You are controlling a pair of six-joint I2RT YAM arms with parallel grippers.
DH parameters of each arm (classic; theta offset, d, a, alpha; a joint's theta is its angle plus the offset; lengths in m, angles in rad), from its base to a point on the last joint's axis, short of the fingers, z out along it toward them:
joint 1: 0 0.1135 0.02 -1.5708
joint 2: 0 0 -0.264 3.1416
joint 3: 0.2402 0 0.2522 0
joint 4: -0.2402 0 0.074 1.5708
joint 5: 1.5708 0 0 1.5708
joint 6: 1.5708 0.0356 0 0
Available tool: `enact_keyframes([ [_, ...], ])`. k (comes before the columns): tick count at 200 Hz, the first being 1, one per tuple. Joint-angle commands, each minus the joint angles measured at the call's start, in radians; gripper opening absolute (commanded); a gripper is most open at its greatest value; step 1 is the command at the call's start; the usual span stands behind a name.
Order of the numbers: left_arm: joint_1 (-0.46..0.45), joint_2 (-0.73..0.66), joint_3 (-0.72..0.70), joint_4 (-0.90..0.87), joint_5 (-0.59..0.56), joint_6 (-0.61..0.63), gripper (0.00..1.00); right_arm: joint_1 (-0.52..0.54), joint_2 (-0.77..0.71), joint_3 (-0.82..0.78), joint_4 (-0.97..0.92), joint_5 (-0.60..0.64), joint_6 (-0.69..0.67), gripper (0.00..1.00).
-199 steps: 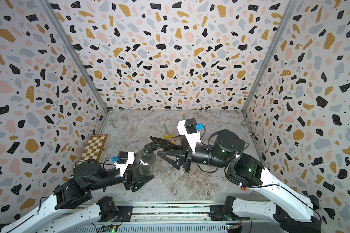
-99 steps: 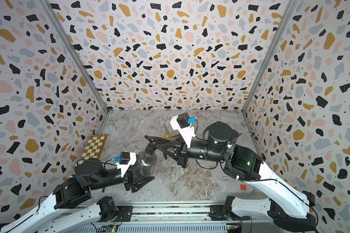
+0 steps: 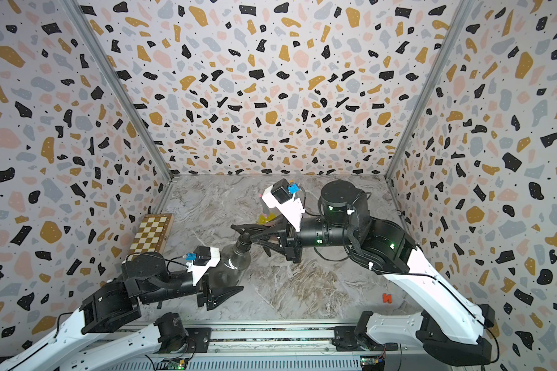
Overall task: Attach spray nozzles to spray bottles
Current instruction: Screw the spray nozzle on the spray bottle.
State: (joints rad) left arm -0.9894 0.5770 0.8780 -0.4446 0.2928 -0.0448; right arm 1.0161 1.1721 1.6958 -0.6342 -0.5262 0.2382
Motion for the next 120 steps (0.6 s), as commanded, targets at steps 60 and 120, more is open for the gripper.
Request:
enact_keyframes([
  [60, -0.003, 0.055, 0.021, 0.247, -0.173, -0.02, 0.0, 0.149, 0.012, -0.119, 0.02, 0.246, 0.175, 0.0],
  [120, -0.007, 0.104, 0.017, 0.241, -0.321, 0.0, 0.0, 0.186, 0.096, -0.096, -0.031, 0.333, 0.337, 0.0],
])
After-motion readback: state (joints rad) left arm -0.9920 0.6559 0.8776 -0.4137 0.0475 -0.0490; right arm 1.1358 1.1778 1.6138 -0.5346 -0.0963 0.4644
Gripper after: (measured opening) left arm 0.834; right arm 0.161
